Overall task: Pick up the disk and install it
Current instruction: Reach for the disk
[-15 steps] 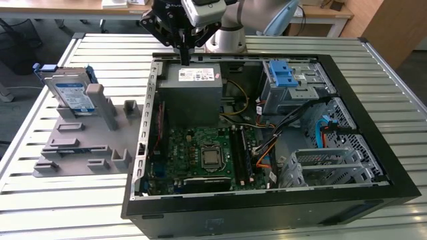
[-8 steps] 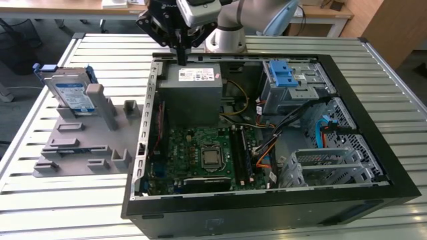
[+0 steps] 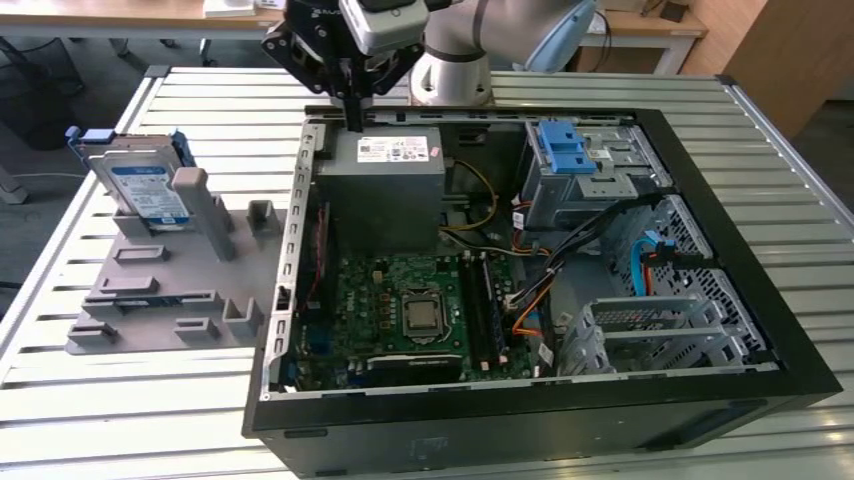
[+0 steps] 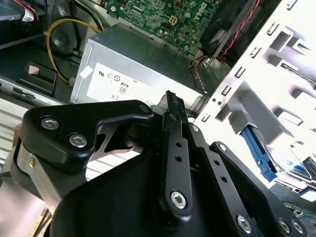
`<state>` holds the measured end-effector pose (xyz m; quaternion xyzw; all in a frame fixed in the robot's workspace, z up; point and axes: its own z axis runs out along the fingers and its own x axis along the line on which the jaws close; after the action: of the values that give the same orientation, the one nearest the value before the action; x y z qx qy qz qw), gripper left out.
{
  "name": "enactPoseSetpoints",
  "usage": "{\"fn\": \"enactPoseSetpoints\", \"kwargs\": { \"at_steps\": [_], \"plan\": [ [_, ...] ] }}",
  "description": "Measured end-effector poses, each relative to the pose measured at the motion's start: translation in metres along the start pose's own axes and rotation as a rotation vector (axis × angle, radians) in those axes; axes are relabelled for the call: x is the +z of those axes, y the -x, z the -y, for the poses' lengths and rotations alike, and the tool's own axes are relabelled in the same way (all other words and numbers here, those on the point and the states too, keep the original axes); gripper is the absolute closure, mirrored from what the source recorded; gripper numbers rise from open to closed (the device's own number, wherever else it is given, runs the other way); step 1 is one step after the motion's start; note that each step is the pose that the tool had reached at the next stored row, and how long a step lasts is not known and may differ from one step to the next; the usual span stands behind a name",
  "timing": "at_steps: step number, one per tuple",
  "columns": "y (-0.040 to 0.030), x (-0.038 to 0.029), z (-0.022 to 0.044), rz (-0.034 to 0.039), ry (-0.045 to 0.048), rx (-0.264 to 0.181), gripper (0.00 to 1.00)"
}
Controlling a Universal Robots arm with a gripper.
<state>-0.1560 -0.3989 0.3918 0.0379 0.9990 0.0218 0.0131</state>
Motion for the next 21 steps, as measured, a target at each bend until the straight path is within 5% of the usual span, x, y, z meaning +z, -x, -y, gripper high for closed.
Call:
{"fn": "enactPoseSetpoints", "kwargs": {
  "at_steps": [21],
  "plan": [
    [-0.0200, 0.0003, 0.0011, 0.0000, -0.0001, 0.000, 0.89]
  ]
}}
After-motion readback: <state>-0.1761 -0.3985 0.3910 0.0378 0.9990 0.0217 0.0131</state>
